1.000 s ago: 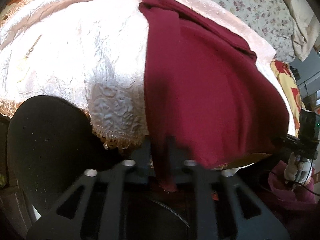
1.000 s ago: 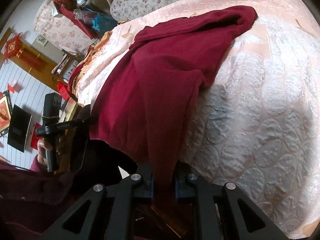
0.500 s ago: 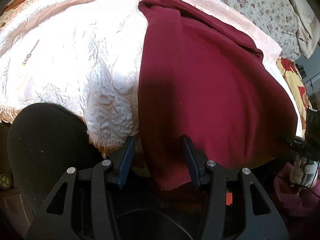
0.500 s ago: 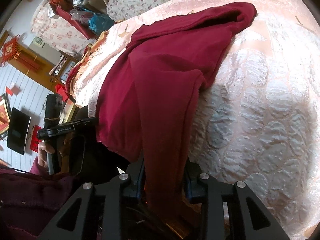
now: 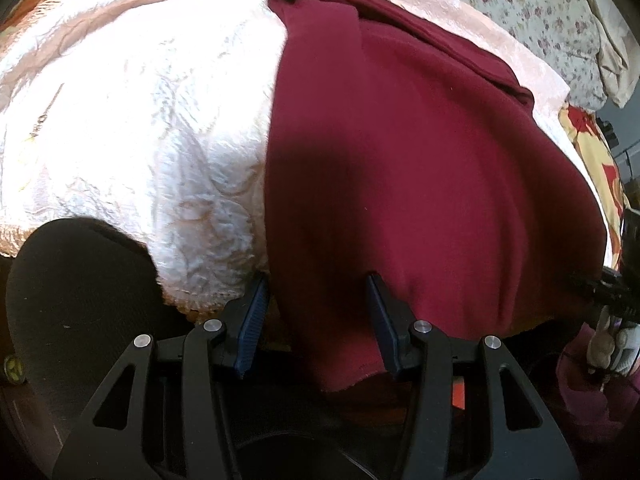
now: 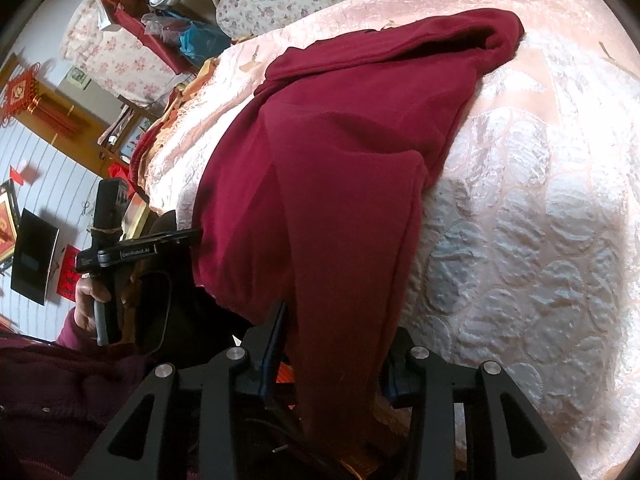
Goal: Fold small clothes
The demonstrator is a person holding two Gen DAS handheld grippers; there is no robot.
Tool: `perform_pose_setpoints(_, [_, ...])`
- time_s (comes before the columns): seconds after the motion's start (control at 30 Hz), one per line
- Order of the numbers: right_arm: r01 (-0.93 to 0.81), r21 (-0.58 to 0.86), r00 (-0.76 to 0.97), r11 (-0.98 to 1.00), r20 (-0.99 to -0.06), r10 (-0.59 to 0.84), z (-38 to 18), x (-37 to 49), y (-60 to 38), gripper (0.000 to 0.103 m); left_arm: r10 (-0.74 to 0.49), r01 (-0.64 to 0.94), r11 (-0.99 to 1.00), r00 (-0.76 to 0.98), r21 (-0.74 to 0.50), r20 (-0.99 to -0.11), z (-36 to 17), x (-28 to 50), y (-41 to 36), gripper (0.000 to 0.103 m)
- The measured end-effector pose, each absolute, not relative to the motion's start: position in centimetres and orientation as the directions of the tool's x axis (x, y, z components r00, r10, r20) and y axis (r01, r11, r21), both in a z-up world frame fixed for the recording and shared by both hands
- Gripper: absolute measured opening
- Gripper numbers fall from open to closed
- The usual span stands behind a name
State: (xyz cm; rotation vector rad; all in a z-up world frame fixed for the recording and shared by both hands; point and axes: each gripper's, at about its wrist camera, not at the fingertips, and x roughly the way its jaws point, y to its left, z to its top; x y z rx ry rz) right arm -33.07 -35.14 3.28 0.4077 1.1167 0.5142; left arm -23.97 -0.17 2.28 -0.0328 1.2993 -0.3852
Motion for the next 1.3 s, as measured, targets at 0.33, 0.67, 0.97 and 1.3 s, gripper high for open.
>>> perform_pose_setpoints(0.33, [-0.197,0.569,0.327,0.799,-0.73,0.6,3.1,-32.9,-34.4,0.038,-0.316,0.292,0.92,0.158,-0.261,-0.936,1.6,-24.0,-1.2,0.048])
perform_pose_setpoints(0.67, [-0.219,0.552,0.331,0.805,-0.734,0.593,3.4,-32.9,-33.7,0.038,-0.33,0.299,0.915,0.167,-0.272,-0.929,1.8,-24.6,-1.1,0.011])
perform_pose_setpoints(0.97, [-0.328,0.574,0.34,0.75,-0.669,0.661,6.7,-33.7,-32.0,0.018,-0.488,0.308,0.859,0.243,-0.41,-0.839,6.7,-25.3,2.3,0.006])
perform_pose_setpoints(1.3, [-0.453,0.634,0.344,0.627,-0.525,0.779,11.2,-33.6,-28.9,0.018,-0.597,0.331,0.801,0.395,-0.498,-0.698,13.8,-24.4,5.5,0.005])
